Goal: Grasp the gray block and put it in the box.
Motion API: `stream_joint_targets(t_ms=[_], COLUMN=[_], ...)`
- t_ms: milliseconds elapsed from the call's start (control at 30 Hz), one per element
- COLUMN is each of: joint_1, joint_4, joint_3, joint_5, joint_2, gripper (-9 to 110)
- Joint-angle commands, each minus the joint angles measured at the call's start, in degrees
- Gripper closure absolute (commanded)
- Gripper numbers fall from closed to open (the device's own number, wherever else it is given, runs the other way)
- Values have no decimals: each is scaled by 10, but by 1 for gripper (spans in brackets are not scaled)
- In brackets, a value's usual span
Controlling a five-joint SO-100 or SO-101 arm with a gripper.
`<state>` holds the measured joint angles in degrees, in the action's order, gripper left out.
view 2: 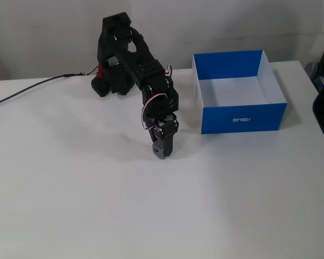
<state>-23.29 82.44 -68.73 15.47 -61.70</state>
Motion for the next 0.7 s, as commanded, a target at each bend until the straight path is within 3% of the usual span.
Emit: stream_joint_targets(t_ms=[0,267,667], joint_1=[9,13,-9], joint_4=[3,43,214], joint_3=[41,99,393], joint_5=[-3,-10,-41], joint_2=[-5,-19,-6], gripper=[101,101,101])
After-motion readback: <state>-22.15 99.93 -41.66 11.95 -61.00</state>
